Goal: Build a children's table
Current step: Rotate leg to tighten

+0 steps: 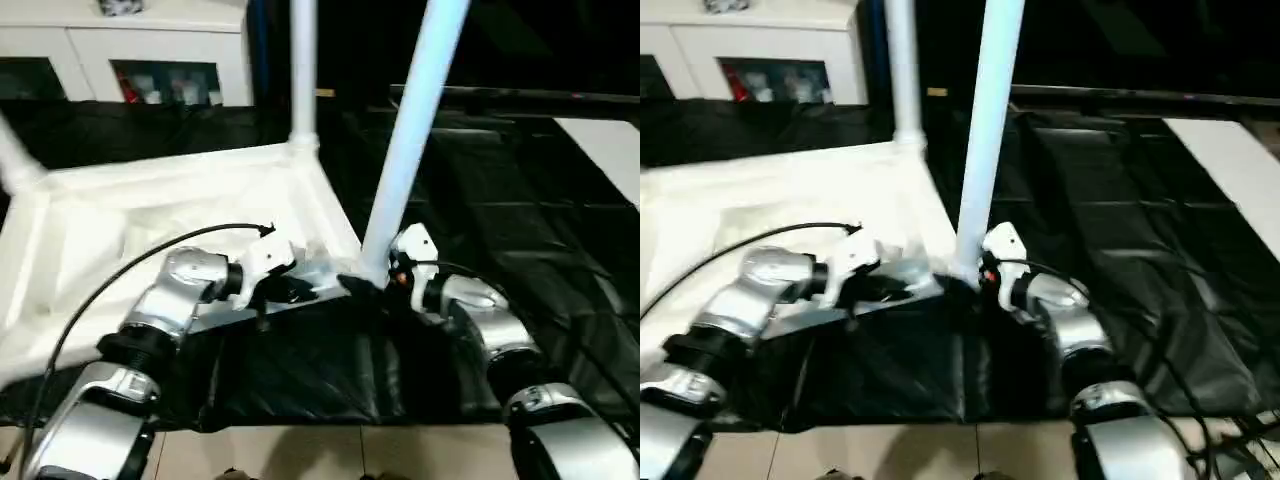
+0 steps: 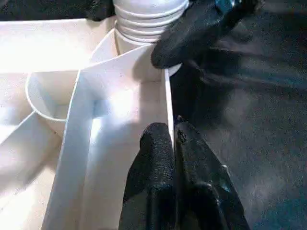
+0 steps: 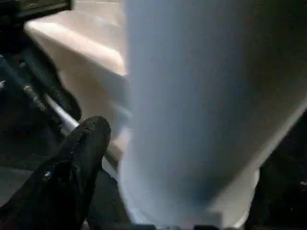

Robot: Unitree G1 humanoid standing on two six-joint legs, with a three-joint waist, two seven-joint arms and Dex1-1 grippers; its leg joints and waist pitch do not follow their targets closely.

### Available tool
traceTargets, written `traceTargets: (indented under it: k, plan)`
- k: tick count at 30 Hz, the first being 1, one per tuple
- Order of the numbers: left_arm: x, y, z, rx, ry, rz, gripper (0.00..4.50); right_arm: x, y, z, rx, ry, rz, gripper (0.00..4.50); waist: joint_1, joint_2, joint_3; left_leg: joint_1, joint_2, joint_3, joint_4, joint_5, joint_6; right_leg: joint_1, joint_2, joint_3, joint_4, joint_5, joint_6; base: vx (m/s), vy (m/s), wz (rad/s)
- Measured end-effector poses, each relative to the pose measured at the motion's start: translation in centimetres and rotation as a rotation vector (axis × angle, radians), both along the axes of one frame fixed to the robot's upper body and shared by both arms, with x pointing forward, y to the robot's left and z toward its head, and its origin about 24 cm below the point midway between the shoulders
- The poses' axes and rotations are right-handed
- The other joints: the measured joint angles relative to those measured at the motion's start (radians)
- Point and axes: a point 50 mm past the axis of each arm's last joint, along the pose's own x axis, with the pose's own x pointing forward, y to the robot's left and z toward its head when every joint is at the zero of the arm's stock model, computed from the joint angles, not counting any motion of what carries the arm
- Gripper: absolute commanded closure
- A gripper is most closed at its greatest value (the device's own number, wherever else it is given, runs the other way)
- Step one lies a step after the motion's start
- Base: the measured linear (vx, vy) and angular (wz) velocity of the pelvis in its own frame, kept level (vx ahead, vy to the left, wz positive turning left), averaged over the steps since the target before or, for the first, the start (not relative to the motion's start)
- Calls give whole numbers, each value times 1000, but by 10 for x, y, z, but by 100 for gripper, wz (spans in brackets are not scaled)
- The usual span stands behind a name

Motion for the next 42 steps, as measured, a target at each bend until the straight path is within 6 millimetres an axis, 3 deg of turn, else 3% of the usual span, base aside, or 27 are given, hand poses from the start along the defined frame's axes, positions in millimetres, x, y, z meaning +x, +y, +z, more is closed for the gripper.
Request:
traceTargets:
  k: [6,7,12,21,24,29,34,37,39,42]
  plan:
    - [-4,10,3,-3,39,-59,450,-2,-5,8,-22,19,157,35,11,0,0,-3,5,1,0,3,5,-2,3,-2,1,-6,-4,0,0,0]
    - [-4,12,4,0,49,-72,450,-2,-6,9,-19,34,188,61,12,0,0,-3,5,1,0,3,5,-3,3,-2,1,-6,-4,0,0,0]
    - [-7,17,4,9,77,-104,450,-5,-3,10,-10,63,276,105,15,-2,1,-3,6,2,3,0,1,-2,3,-2,4,-6,-4,0,0,0]
    - [-7,19,3,18,82,-117,450,-7,-1,8,-9,86,305,167,14,-2,1,-3,7,2,9,0,0,-2,2,-2,9,-6,-4,0,0,0]
    - [-4,13,1,21,59,-77,450,-8,4,2,7,72,219,173,14,-2,0,0,7,2,9,0,0,1,2,-2,10,-6,-4,0,0,0]
    - [10,-6,-2,19,-10,112,450,6,14,-6,62,32,-199,176,-1,-1,1,3,5,2,10,0,-1,2,1,0,10,-11,4,-20,1,-1]
    - [12,-24,-7,-9,-30,197,450,12,24,-10,104,26,-474,176,-18,1,1,3,3,-1,9,0,-1,3,0,-1,4,-11,5,0,0,0]
    - [12,-24,-7,-10,-36,214,450,12,31,-11,123,27,-529,176,-22,4,0,3,2,-2,9,0,0,3,0,-1,-1,-11,5,0,0,0]
    - [11,-24,-7,-7,-41,216,450,12,33,-11,137,30,-542,120,-22,4,0,2,2,-2,9,0,0,3,0,-1,-2,-11,5,0,0,0]
    - [11,-23,-7,-8,-38,218,450,12,34,-10,157,37,-542,104,-22,4,0,2,1,-1,9,0,0,2,0,0,-2,-11,5,0,0,0]
